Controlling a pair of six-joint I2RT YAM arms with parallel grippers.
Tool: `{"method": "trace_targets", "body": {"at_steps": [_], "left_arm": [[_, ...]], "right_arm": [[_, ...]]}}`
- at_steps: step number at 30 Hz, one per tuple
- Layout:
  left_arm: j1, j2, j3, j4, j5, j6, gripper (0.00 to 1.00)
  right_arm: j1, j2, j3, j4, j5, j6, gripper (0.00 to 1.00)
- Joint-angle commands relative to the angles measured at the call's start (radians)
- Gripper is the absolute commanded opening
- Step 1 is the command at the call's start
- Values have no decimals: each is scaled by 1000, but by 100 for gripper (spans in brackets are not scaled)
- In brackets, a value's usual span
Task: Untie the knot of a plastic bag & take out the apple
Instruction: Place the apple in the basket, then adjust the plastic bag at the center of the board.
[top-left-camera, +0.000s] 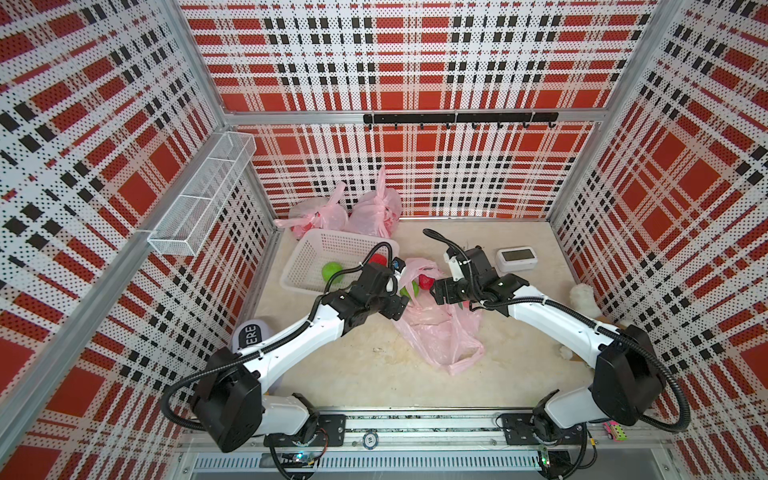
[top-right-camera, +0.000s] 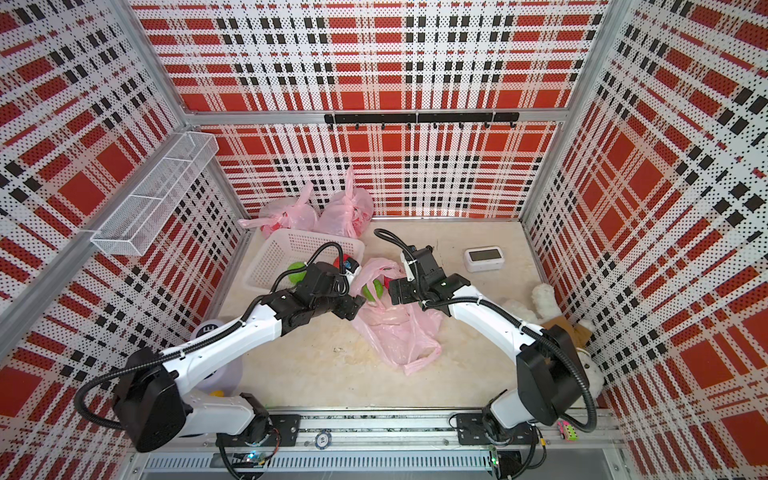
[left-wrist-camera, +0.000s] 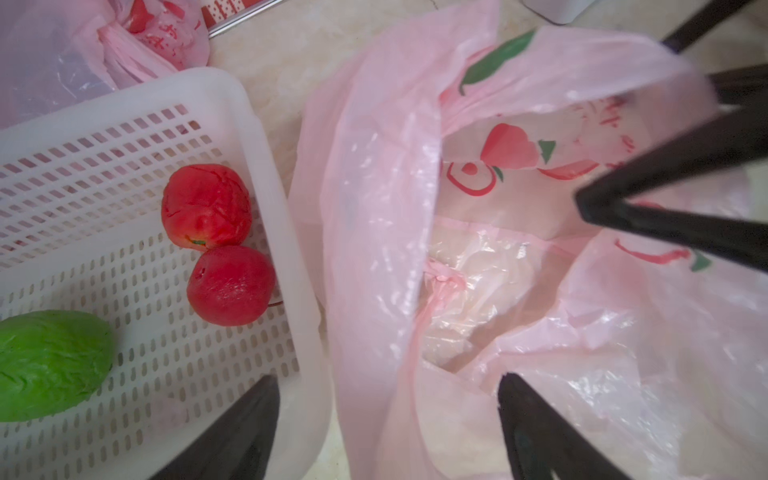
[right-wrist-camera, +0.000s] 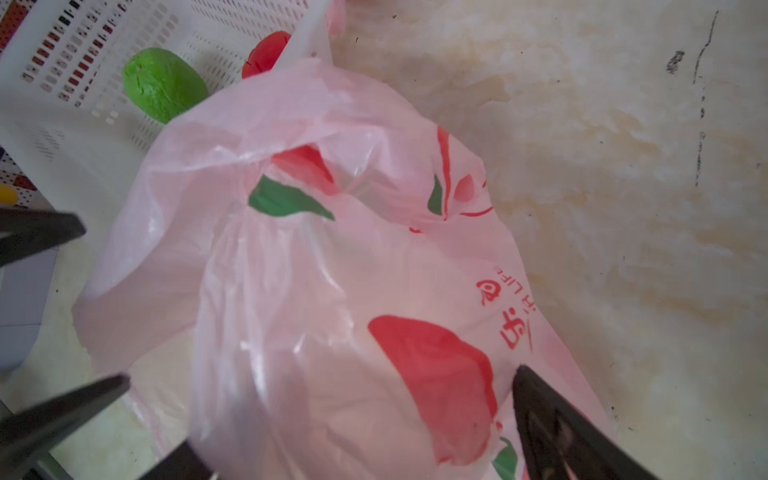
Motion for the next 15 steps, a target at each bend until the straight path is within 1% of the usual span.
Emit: {"method": "trace_targets", "body": {"at_steps": [1, 3, 5, 7, 8, 10, 12, 14, 15], "left_arm": [[36, 64, 53, 36, 27, -11, 84], [38, 105, 85, 48, 33, -1, 83], [37, 148, 119, 62, 51, 8, 79], [28, 186, 166, 56, 61, 14, 66], [20, 195, 186, 52, 59, 21, 59], [-10, 192, 214, 50, 31, 47, 39], [-57, 162, 229, 51, -12, 106, 16], [-117, 106, 228, 49, -75, 174, 3], [-157, 70, 224, 49, -113, 215, 1]], "right_arm": [[20, -36, -27, -1, 63, -28, 90], [33, -63, -67, -2, 86, -20, 90], [43, -91, -119, 8, 90, 10, 88], [56, -129, -182, 23, 83, 48, 85], [65, -150, -211, 29, 84, 65, 82], [73, -186, -272, 48, 78, 92, 74], [74, -213, -329, 70, 88, 104, 58], [73, -218, -354, 58, 128, 104, 44], [73, -218, -359, 38, 162, 107, 34]]}}
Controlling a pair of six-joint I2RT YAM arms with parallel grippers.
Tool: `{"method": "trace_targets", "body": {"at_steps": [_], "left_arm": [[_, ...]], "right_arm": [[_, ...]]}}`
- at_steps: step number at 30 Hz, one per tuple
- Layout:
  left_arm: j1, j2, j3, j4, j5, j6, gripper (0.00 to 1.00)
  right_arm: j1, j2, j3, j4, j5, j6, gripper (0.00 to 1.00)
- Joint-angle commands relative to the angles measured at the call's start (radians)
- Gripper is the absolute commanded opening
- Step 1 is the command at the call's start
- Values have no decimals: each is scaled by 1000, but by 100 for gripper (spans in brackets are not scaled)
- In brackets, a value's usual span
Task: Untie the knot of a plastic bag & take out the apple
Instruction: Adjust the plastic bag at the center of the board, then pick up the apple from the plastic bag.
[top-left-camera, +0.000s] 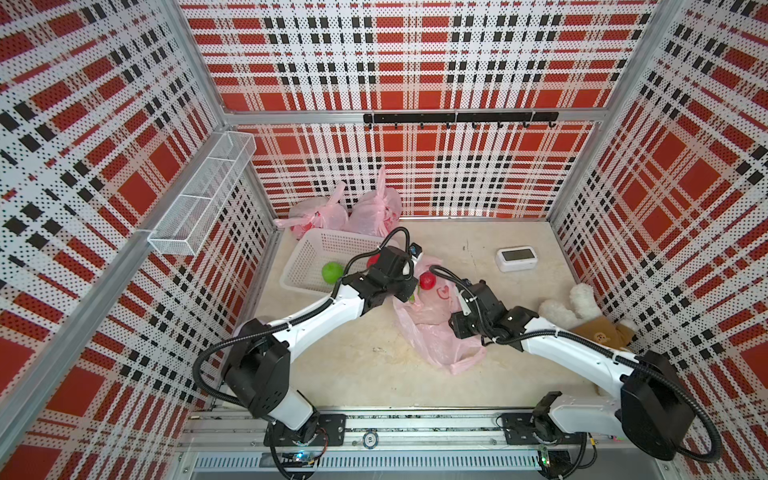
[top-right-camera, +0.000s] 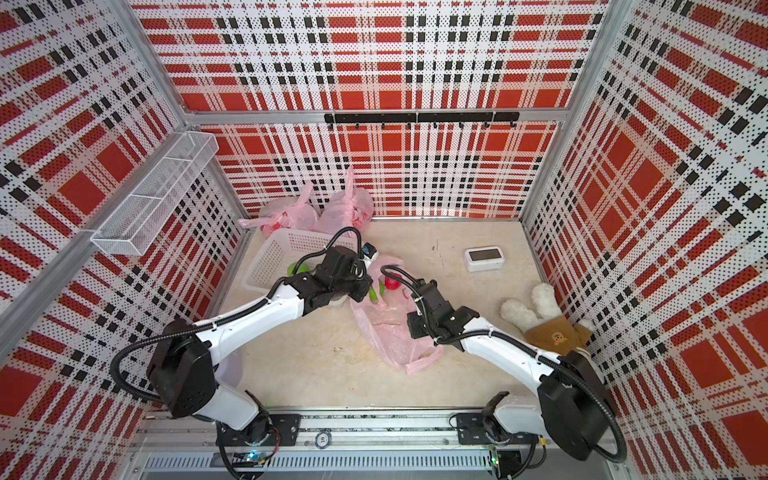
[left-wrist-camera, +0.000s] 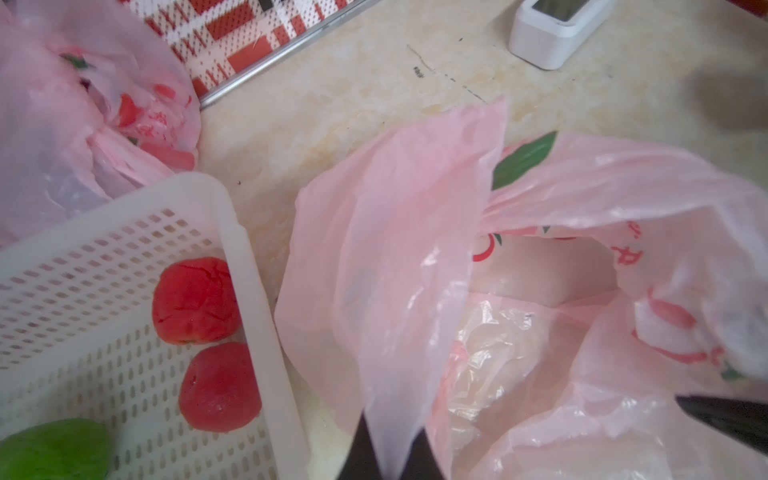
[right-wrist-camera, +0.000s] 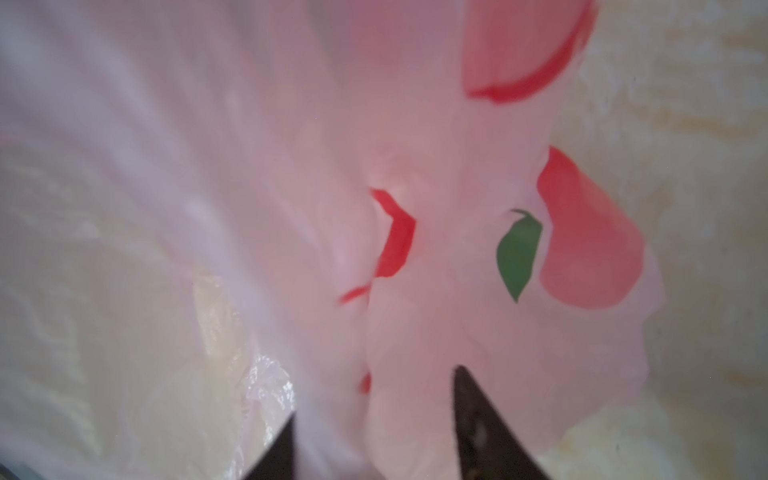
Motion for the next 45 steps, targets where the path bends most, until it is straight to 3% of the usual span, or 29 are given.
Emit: {"method": "trace_targets", "body": {"at_steps": [1, 5, 8, 11, 16, 20, 22, 24, 30, 35, 40, 45], "left_arm": [[-117, -132, 19, 15, -119, 151, 0], [-266, -281, -46, 44, -243, 233, 0], [-290, -364, -134, 98, -245, 180, 0], [-234, -365, -198, 104, -199, 96, 0], [-34, -268, -223, 61, 42, -75, 0], [7, -232, -194, 1, 55, -105, 42], [-10, -256, -187, -9, 30, -81, 50], [-33, -294, -189, -2, 13, -56, 53], [-195, -428, -223, 65, -123, 53, 53], [-307, -462, -282, 158, -187, 78, 44], [-349, -310, -285, 179, -88, -23, 40], [-326, -111, -222, 222, 29, -103, 28]], "right_arm": [[1, -18, -20, 7, 101, 33, 26], [2, -52, -69, 55, 183, 48, 7], [1, -80, -115, 112, 212, 102, 1], [1, -95, -143, 145, 210, 121, 0], [3, -129, -174, 152, 207, 152, 0], [11, -175, -205, 149, 220, 177, 0], [18, -190, -217, 151, 215, 186, 0], [24, -198, -224, 156, 209, 193, 0], [26, -196, -237, 215, 153, 209, 0], [26, -171, -234, 258, 139, 231, 0], [25, -152, -236, 287, 125, 245, 0], [25, -161, -253, 291, 121, 257, 0]]}}
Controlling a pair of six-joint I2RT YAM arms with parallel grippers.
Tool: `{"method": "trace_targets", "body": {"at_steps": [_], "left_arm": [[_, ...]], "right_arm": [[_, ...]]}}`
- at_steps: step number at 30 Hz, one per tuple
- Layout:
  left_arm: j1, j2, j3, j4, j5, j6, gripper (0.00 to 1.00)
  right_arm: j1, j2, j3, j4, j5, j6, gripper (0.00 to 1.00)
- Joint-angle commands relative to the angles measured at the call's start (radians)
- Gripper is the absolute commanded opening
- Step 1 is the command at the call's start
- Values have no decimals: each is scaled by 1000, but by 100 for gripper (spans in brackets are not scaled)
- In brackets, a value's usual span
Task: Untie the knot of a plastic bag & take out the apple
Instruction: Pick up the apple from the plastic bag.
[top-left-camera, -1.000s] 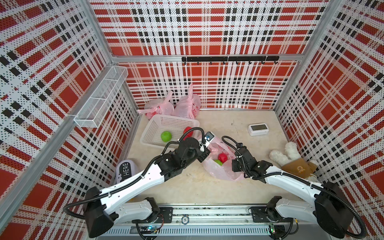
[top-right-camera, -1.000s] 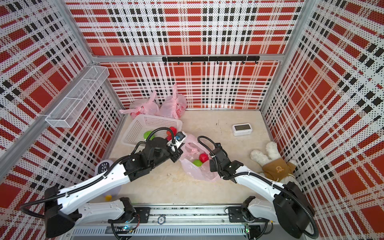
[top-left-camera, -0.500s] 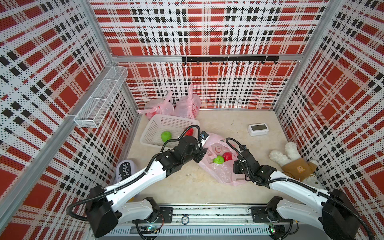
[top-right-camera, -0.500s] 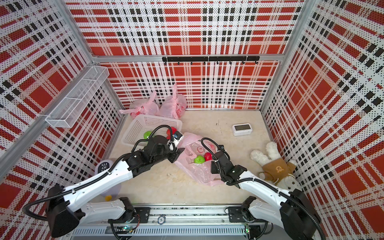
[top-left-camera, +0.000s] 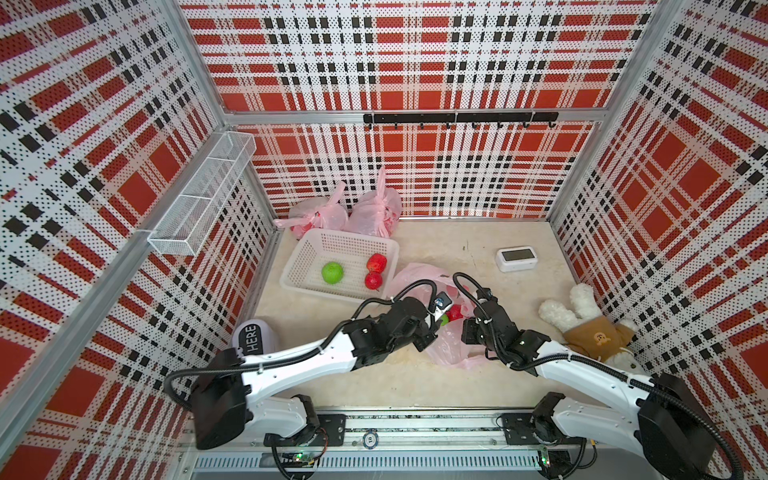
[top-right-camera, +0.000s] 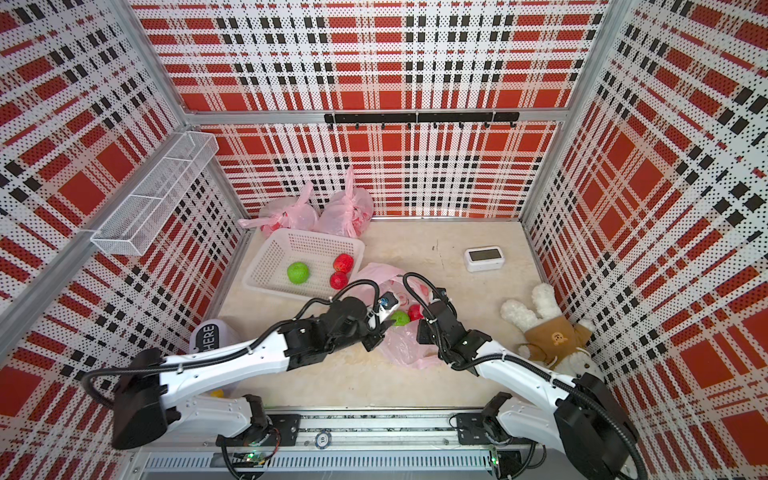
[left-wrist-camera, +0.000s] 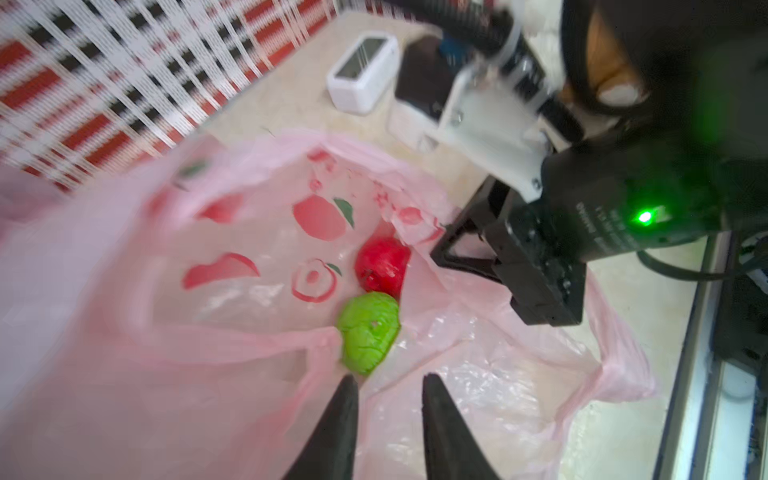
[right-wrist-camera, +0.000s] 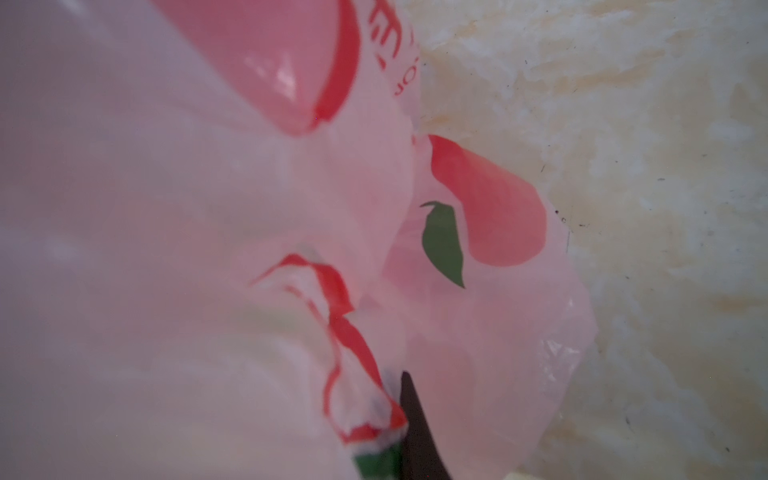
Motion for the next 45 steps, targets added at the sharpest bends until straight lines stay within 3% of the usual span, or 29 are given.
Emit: {"method": "trace_targets", "body": {"at_steps": [1, 5, 10, 20, 30, 39, 45], "left_arm": [[27, 104, 60, 54, 107, -81, 27], [103, 225, 100, 98, 192, -165, 27], [136, 307, 123, 143, 159, -201, 51], [130, 469, 196, 125, 79, -272, 69], [137, 575, 231, 109, 70, -307, 72], [159, 440, 178, 93, 87, -268, 58], [185, 338, 161, 79, 96, -266, 57]], "right_arm": [[3, -8, -20, 32, -4, 29, 0], [4, -44, -33, 1, 0, 40, 0], [4, -105, -67, -7, 7, 47, 0], [4, -67, -49, -8, -13, 46, 0], [3, -41, -54, 7, -13, 44, 0], [4, -38, -64, 19, -1, 46, 0], [4, -13, -49, 32, -4, 42, 0]]}}
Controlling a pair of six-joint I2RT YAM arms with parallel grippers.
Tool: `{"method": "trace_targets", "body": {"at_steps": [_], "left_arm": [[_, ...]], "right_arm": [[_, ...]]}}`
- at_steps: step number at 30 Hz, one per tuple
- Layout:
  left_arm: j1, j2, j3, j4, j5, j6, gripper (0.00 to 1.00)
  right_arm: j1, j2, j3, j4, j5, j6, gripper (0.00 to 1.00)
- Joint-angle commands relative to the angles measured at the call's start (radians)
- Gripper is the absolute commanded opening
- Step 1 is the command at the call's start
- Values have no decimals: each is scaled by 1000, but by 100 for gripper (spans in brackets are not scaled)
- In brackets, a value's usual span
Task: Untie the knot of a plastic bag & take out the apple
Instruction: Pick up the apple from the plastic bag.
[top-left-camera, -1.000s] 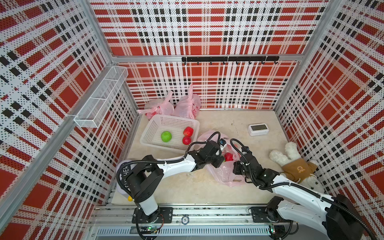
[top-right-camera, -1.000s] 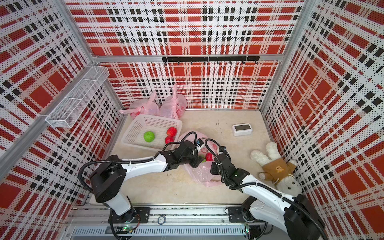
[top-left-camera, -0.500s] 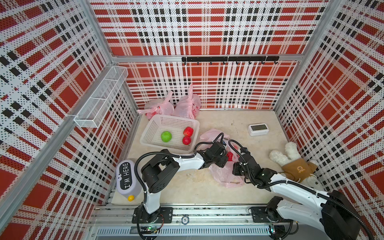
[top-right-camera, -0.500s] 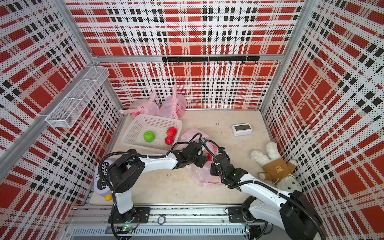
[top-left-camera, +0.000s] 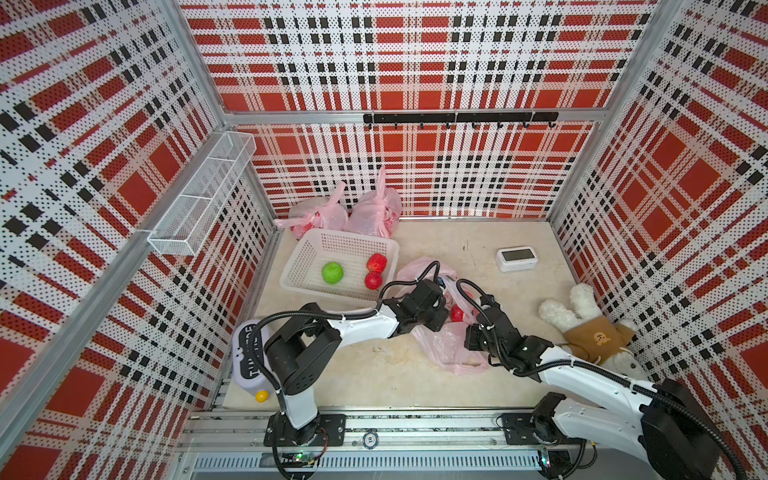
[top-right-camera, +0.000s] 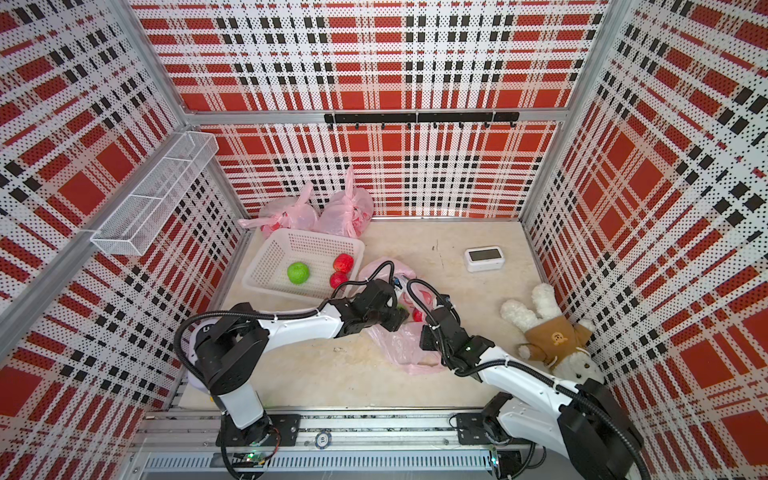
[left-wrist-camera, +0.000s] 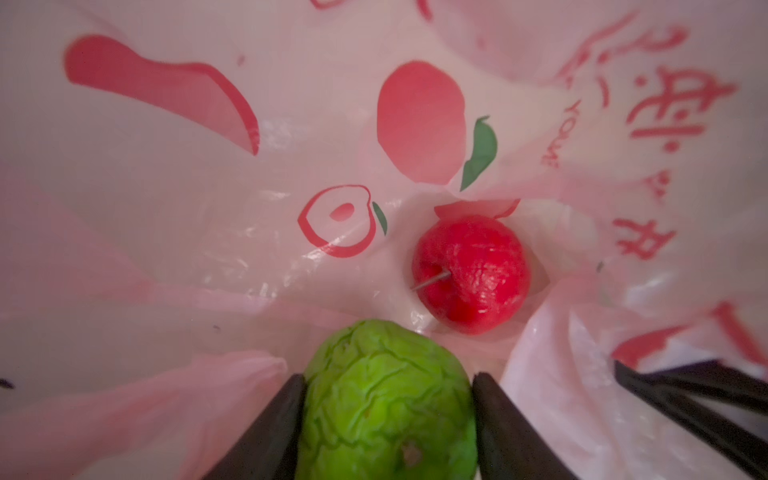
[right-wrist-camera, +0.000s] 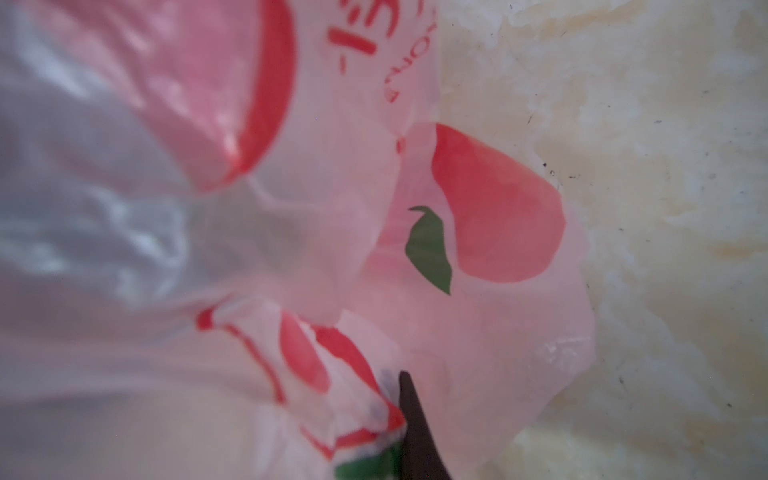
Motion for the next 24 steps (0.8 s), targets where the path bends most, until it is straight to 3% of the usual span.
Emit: {"method": "trace_targets", "body": {"at_steps": [1, 11, 24], "left_arm": [[15, -78, -11, -8, 4, 2, 57], [23, -184, -121, 96, 127, 82, 58], [41, -205, -205, 111, 230, 123, 56]], "right_arm": [[3, 28, 19, 31, 10, 2, 0], [4, 51, 59, 24, 29, 2, 0], [-32, -26, 84, -7, 94, -36, 0]]}}
